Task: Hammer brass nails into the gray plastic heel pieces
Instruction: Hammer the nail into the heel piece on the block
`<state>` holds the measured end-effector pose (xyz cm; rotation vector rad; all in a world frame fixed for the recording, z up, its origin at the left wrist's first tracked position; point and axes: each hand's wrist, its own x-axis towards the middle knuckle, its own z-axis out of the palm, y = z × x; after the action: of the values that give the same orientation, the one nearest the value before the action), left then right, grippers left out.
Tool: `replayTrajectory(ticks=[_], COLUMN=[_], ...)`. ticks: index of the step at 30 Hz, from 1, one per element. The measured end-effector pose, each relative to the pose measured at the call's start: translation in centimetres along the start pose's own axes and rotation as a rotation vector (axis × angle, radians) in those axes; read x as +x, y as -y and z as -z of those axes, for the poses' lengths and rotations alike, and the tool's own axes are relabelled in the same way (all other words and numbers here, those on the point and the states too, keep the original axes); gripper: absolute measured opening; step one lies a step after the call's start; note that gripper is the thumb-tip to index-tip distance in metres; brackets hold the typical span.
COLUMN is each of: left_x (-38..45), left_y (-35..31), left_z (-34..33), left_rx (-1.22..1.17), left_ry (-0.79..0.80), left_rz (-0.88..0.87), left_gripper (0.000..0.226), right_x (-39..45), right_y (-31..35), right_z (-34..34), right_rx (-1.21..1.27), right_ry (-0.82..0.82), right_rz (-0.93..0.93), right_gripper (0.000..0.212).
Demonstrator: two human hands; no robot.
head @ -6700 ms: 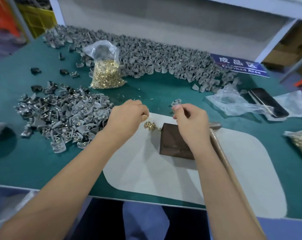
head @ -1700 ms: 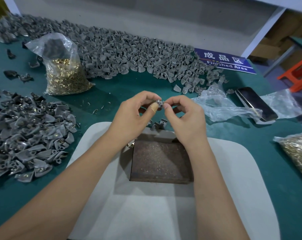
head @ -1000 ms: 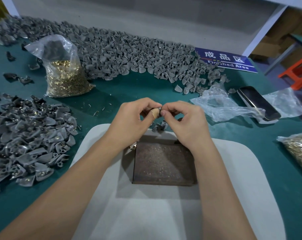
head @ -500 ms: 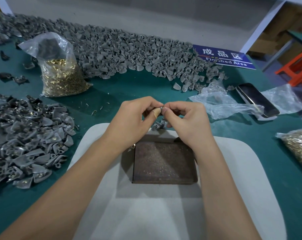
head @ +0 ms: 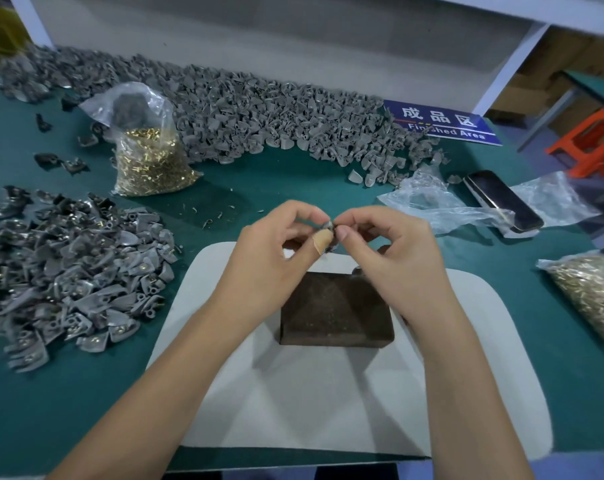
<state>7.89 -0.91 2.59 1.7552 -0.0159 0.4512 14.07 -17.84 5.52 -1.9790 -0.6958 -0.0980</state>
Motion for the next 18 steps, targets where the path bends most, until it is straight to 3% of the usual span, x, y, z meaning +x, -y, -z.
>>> replayTrajectory(ticks=[6,10,15,18], left_x=[-3.9,-5.1,-5.8,-6.0], left_y=[0.1,0.1,0.1,0.1], left_z=[0.4,0.7,1.2,1.4], left_rx=[0.055,0.253,0.230,0.364], left_ry=[0.076,0.062,0.015,0.029], left_rz=[0.053,-0.031,0.089,0.034], left_gripper=[0.007,0.007,0.016,0.010], right_x=[-3.4,-4.5,-5.4,-5.8], right_y=[1.2,1.4,1.5,1.4], right_z=[-0.4,-0.8,-1.9,-2.2], right_rx=[-0.127,-0.196,-0.217,-0.253], right_ry=[0.118,0.115,0.077,0.022], right_rz=[-0.035,-0.022,-0.018,0.008], right_gripper=[0.018,0.017,0.015,0.015])
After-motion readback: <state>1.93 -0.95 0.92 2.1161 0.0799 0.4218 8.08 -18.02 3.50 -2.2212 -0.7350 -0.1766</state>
